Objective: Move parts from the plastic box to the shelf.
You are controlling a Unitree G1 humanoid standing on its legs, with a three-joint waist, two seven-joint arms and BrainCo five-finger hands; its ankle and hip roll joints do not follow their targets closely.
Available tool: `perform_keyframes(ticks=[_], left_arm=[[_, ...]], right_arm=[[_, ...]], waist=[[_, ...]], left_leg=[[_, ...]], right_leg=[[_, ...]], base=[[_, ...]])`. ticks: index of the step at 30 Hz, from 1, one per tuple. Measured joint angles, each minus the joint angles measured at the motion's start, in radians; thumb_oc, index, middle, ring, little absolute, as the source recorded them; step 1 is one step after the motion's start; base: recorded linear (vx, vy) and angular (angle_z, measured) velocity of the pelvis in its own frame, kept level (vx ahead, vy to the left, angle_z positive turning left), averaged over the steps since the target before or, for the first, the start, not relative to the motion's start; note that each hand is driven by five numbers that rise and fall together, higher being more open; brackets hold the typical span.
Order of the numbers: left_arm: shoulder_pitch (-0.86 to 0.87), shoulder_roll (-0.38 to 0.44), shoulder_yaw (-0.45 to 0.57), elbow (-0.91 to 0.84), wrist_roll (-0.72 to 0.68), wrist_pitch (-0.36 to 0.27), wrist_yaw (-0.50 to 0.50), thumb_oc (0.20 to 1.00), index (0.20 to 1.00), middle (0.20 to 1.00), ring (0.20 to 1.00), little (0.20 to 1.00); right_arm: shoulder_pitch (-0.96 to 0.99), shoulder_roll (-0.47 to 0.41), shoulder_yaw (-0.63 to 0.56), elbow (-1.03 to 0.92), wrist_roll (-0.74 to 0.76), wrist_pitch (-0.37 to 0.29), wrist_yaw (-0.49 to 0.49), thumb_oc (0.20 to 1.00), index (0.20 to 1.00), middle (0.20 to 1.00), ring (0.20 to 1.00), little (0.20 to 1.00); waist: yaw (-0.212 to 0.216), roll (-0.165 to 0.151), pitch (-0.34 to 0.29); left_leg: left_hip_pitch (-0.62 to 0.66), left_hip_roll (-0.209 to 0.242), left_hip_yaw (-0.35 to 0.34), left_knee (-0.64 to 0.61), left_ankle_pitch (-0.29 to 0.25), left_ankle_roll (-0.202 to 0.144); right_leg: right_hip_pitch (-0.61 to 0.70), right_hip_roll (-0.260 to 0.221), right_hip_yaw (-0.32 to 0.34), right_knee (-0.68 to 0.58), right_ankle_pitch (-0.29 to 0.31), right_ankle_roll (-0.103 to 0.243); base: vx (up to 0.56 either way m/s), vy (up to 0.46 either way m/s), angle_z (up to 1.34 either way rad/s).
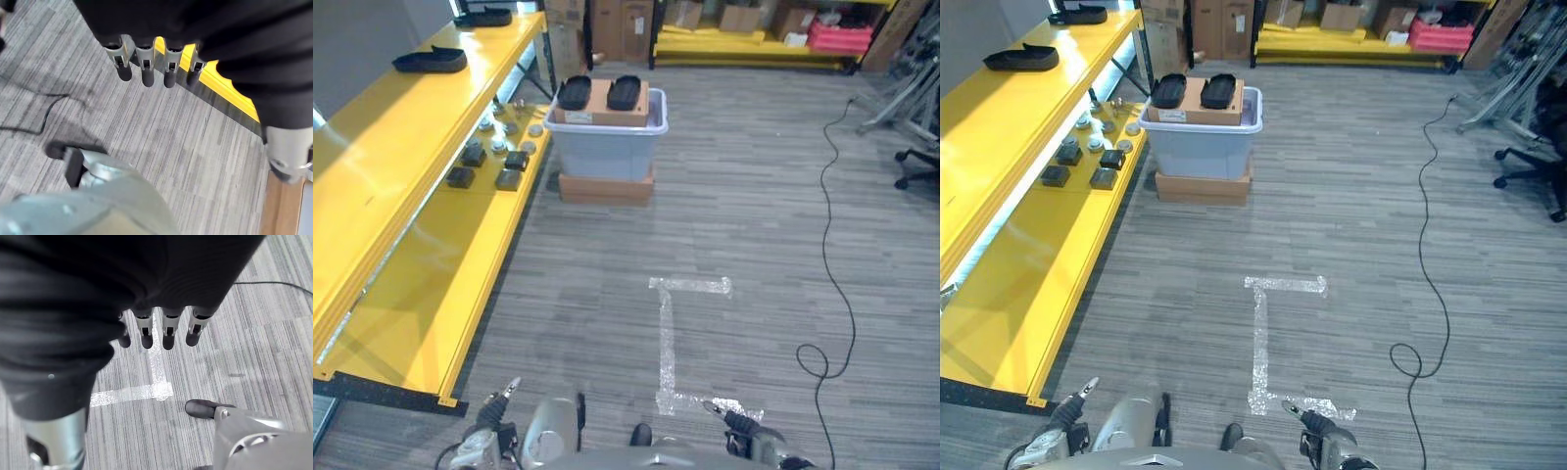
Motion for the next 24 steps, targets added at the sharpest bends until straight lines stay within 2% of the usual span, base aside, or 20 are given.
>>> perform_keyframes(ticks=[1, 3, 4, 6, 8, 9, 10, 11, 12, 13, 15, 16, 17, 18, 19, 20, 21, 22, 23, 24], left_arm=[[0.004, 0.006, 0.0, 0.009, -0.004, 0.0, 0.0, 1.0, 1.0, 1.0, 1.0, 1.0], [0.008, 0.012, 0.004, 0.014, -0.004, 0.001, -0.002, 1.0, 1.0, 1.0, 1.0, 1.0], [0.01, 0.011, 0.006, 0.016, -0.004, 0.002, -0.003, 1.0, 1.0, 1.0, 1.0, 1.0], [0.019, 0.008, 0.034, 0.029, -0.004, 0.002, -0.006, 1.0, 1.0, 1.0, 1.0, 1.0], [0.024, 0.008, 0.058, 0.046, -0.004, 0.001, -0.006, 1.0, 1.0, 1.0, 1.0, 1.0], [0.058, 0.009, 0.114, 0.044, -0.014, 0.0, -0.009, 1.0, 1.0, 1.0, 1.0, 1.0], [0.085, 0.013, 0.126, 0.045, -0.022, -0.001, -0.005, 1.0, 1.0, 1.0, 1.0, 1.0], [0.087, 0.023, 0.139, 0.044, -0.029, -0.004, 0.001, 1.0, 1.0, 1.0, 1.0, 1.0], [0.08, 0.025, 0.144, 0.034, -0.032, -0.01, 0.0, 1.0, 1.0, 1.0, 1.0, 1.0], [0.06, 0.029, 0.145, 0.025, -0.032, -0.012, 0.0, 1.0, 1.0, 1.0, 1.0, 1.0], [-0.019, 0.028, 0.108, 0.05, -0.019, -0.02, 0.003, 1.0, 1.0, 1.0, 1.0, 1.0], [-0.03, 0.029, 0.077, 0.044, -0.011, -0.027, 0.003, 1.0, 1.0, 1.0, 1.0, 1.0], [-0.031, 0.031, 0.054, 0.044, -0.009, -0.037, 0.002, 1.0, 1.0, 1.0, 1.0, 1.0], [-0.03, 0.033, 0.035, 0.045, -0.012, -0.039, 0.003, 1.0, 1.0, 1.0, 1.0, 1.0], [-0.025, 0.033, 0.022, 0.047, -0.013, -0.035, 0.004, 1.0, 1.0, 1.0, 1.0, 1.0], [-0.028, 0.035, 0.008, 0.043, -0.016, -0.024, 0.005, 1.0, 1.0, 1.0, 1.0, 1.0], [-0.03, 0.036, -0.001, 0.035, -0.025, -0.017, 0.008, 1.0, 1.0, 1.0, 1.0, 1.0], [-0.037, 0.035, -0.001, 0.021, -0.027, -0.012, 0.013, 1.0, 1.0, 1.0, 1.0, 1.0], [-0.047, 0.032, 0.003, 0.01, -0.031, -0.008, 0.014, 1.0, 1.0, 1.0, 1.0, 1.0], [-0.056, 0.037, 0.031, 0.005, -0.033, -0.006, 0.013, 1.0, 1.0, 1.0, 1.0, 1.0]], right_arm=[[-0.002, -0.002, 0.01, 0.005, 0.0, 0.001, 0.0, 1.0, 1.0, 1.0, 1.0, 1.0], [-0.003, -0.008, 0.015, 0.008, -0.001, 0.004, 0.0, 1.0, 1.0, 1.0, 1.0, 1.0], [-0.008, -0.012, 0.012, 0.009, -0.001, 0.004, 0.0, 1.0, 1.0, 1.0, 1.0, 1.0], [-0.015, -0.017, 0.012, 0.009, -0.001, 0.004, 0.0, 1.0, 1.0, 1.0, 1.0, 1.0], [-0.006, -0.018, 0.013, 0.007, -0.001, 0.006, 0.002, 1.0, 1.0, 1.0, 1.0, 1.0], [0.002, -0.015, 0.018, -0.01, -0.001, 0.023, 0.005, 1.0, 1.0, 1.0, 1.0, 1.0], [0.008, -0.01, 0.031, -0.013, -0.001, 0.023, 0.007, 1.0, 1.0, 1.0, 1.0, 1.0], [0.013, 0.006, 0.034, -0.01, -0.001, 0.023, 0.006, 1.0, 1.0, 1.0, 1.0, 1.0], [0.011, 0.018, 0.034, -0.01, -0.001, 0.025, 0.007, 1.0, 1.0, 1.0, 1.0, 1.0], [0.001, 0.034, 0.033, -0.008, -0.001, 0.023, 0.006, 1.0, 1.0, 1.0, 1.0, 1.0], [-0.002, 0.069, 0.017, 0.011, -0.001, 0.019, 0.001, 1.0, 1.0, 1.0, 1.0, 1.0], [0.001, 0.079, 0.006, 0.008, -0.001, 0.016, 0.0, 1.0, 1.0, 1.0, 1.0, 1.0], [0.002, 0.089, 0.006, 0.006, -0.001, 0.012, 0.0, 1.0, 1.0, 1.0, 1.0, 1.0], [0.005, 0.095, 0.016, -0.007, -0.001, 0.012, -0.001, 1.0, 1.0, 1.0, 1.0, 1.0], [-0.004, 0.094, 0.021, -0.025, -0.001, 0.012, -0.002, 1.0, 1.0, 1.0, 1.0, 1.0], [-0.006, 0.082, 0.03, -0.056, -0.001, 0.001, -0.007, 1.0, 1.0, 1.0, 1.0, 1.0], [-0.021, 0.064, 0.036, -0.088, -0.001, -0.003, -0.014, 1.0, 1.0, 1.0, 1.0, 1.0], [-0.025, 0.042, 0.042, -0.12, 0.0, -0.008, -0.02, 1.0, 1.0, 1.0, 1.0, 1.0], [-0.033, 0.022, 0.053, -0.134, 0.0, -0.017, -0.022, 1.0, 1.0, 1.0, 1.0, 1.0], [-0.041, 0.022, 0.05, -0.13, 0.0, -0.018, -0.014, 1.0, 1.0, 1.0, 1.0, 1.0]], waist=[[0.005, 0.009, 0.004], [0.009, 0.038, 0.008], [0.022, 0.05, 0.016], [0.05, 0.066, 0.031], [0.07, 0.059, 0.035], [0.107, 0.036, 0.027], [0.11, 0.025, 0.007], [0.101, -0.005, 0.017], [0.109, -0.021, 0.017], [0.112, -0.04, 0.012], [0.121, -0.038, 0.011], [0.114, -0.028, 0.007], [0.107, -0.017, -0.007], [0.107, 0.006, -0.015], [0.106, 0.01, -0.026], [0.095, 0.039, -0.032], [0.093, 0.067, -0.03], [0.074, 0.089, -0.02], [0.075, 0.083, -0.006], [0.068, 0.051, 0.007]], left_leg=[[0.021, -0.02, 0.003, -0.178, 0.015, -0.006], [0.059, -0.044, -0.029, -0.514, 0.085, -0.049], [0.062, -0.042, -0.033, -0.602, 0.106, -0.052], [0.024, -0.033, -0.044, -0.602, 0.135, -0.069], [-0.015, -0.029, -0.038, -0.505, 0.135, -0.068], [0.004, -0.009, -0.027, -0.368, 0.114, -0.039], [0.04, -0.009, -0.027, -0.325, 0.074, -0.031], [0.053, -0.034, 0.0, -0.293, 0.131, 0.035], [0.066, -0.044, 0.013, -0.286, 0.136, 0.077], [0.079, -0.062, 0.026, -0.278, 0.102, 0.097], [0.203, -0.132, 0.034, -0.335, 0.044, 0.152], [0.225, -0.145, 0.037, -0.341, 0.034, 0.162], [0.229, -0.156, 0.037, -0.336, 0.015, 0.171], [0.246, -0.167, 0.033, -0.333, -0.01, 0.182], [0.252, -0.173, 0.037, -0.327, -0.005, 0.205], [0.259, -0.174, 0.017, -0.342, -0.029, 0.184], [0.263, -0.169, 0.0, -0.364, -0.02, 0.183], [0.279, -0.163, -0.025, -0.387, -0.022, 0.134], [0.284, -0.148, -0.012, -0.363, -0.076, -0.037], [0.253, -0.145, -0.002, -0.252, -0.125, 0.074]], right_leg=[[0.031, 0.018, 0.015, -0.012, -0.002, 0.005], [0.096, 0.064, 0.038, -0.08, -0.015, 0.032], [0.118, 0.081, 0.06, -0.093, -0.022, 0.033], [0.175, 0.099, 0.103, -0.105, -0.055, 0.003], [0.229, 0.093, 0.126, -0.097, -0.093, 0.0], [0.257, 0.058, 0.194, -0.029, -0.193, 0.012], [0.276, 0.04, 0.214, 0.006, -0.225, 0.043], [0.275, 0.004, 0.188, 0.096, -0.27, 0.081], [0.249, -0.015, 0.167, 0.167, -0.276, 0.087], [0.241, -0.037, 0.144, 0.21, -0.251, 0.085], [0.173, -0.123, 0.127, 0.507, -0.131, 0.19], [0.095, -0.161, 0.137, 0.709, -0.071, 0.221], [0.006, -0.186, 0.134, 0.871, -0.054, 0.221], [-0.084, -0.195, 0.152, 0.973, -0.045, 0.216], [-0.159, -0.201, 0.142, 1.053, -0.042, 0.201], [-0.256, -0.178, 0.127, 1.07, -0.072, 0.191], [-0.346, -0.159, 0.088, 1.037, -0.119, 0.163], [-0.397, -0.131, 0.023, 0.923, -0.139, 0.136], [-0.456, -0.103, 0.011, 0.79, -0.129, 0.118], [-0.49, -0.128, -0.01, 0.655, -0.122, 0.146]], base=[[0.53, 0.13, -0.26], [0.52, 0.091, -0.35], [0.49, 0.077, -0.62], [0.43, 0.091, -0.7], [0.57, 0.182, -0.81], [0.54, 0.19, -1.21], [0.57, 0.225, -1.09], [0.34, 0.169, -0.51], [0.44, 0.26, -0.22], [0.61, 0.459, -0.25], [0.51, 0.437, 0.01], [0.22, 0.256, 0.27], [0.26, 0.267, 0.15], [0.22, 0.18, 0.03], [0.23, 0.087, -0.05], [0.29, 0.002, -0.04], [0.31, -0.095, 0.24], [0.39, -0.131, 0.29], [0.42, -0.154, 0.48], [0.7, -0.287, 0.58]])
